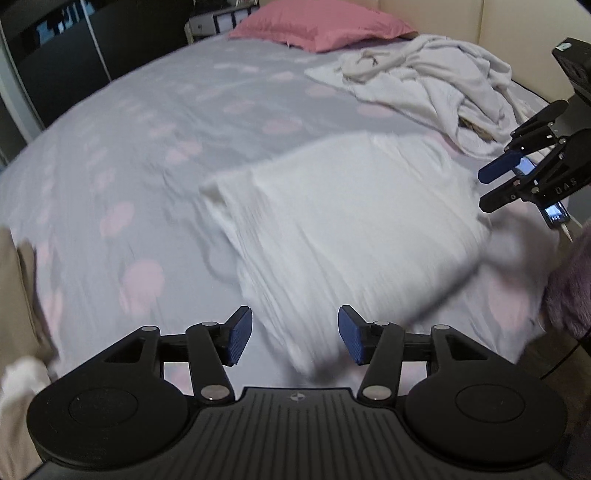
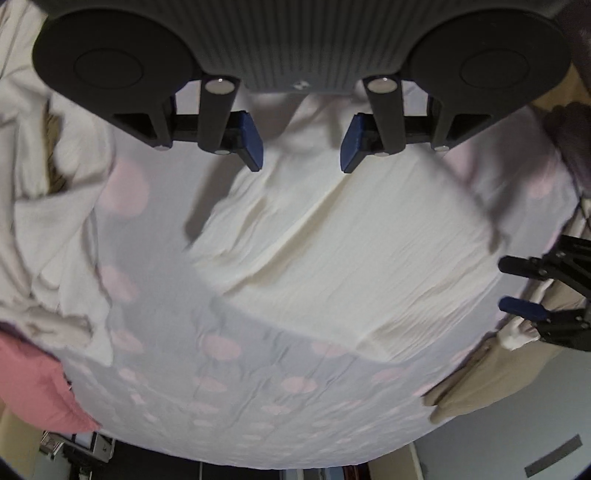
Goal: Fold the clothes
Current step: 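Grasp the folded gauze cloth corner with the left gripper and lift it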
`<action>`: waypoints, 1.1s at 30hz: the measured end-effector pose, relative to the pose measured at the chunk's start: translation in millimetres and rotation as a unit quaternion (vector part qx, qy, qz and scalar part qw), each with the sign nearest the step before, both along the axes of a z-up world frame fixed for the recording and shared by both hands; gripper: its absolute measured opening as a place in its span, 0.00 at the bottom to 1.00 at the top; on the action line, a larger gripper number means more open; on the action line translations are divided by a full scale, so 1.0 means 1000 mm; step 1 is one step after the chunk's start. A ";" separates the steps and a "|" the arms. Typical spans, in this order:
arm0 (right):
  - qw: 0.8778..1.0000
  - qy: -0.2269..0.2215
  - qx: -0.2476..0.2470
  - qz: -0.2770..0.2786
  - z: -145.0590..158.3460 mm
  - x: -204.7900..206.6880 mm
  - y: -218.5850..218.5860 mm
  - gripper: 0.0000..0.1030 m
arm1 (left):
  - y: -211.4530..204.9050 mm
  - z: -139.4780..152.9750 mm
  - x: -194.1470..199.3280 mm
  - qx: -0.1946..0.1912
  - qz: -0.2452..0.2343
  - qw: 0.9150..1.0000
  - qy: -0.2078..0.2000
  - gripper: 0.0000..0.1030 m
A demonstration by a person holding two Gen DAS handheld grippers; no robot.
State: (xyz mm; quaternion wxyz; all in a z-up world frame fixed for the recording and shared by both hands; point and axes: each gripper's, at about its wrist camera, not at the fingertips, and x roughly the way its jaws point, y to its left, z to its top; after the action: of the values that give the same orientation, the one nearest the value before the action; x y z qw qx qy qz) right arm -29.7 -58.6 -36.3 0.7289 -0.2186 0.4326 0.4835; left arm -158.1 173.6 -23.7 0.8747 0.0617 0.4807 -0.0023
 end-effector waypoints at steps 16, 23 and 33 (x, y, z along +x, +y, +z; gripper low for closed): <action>0.998 0.043 -0.036 0.020 -0.044 -0.015 0.010 0.14 | -0.008 -0.035 0.008 -0.013 0.008 1.000 0.020 0.11; 0.998 0.025 -0.045 0.027 -0.036 -0.016 0.001 0.04 | -0.001 -0.031 0.001 -0.011 0.016 0.999 0.025 0.06; 0.996 -0.029 -0.082 -0.014 -0.041 0.005 -0.018 0.00 | 0.012 -0.033 -0.002 -0.013 0.015 1.000 0.024 0.05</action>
State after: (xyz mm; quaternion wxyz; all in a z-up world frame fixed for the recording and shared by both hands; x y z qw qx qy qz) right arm -25.0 -76.1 -76.9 0.7275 -0.2858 0.4523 0.4294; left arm -160.1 185.8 -56.9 0.8634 0.0435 0.5026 0.0031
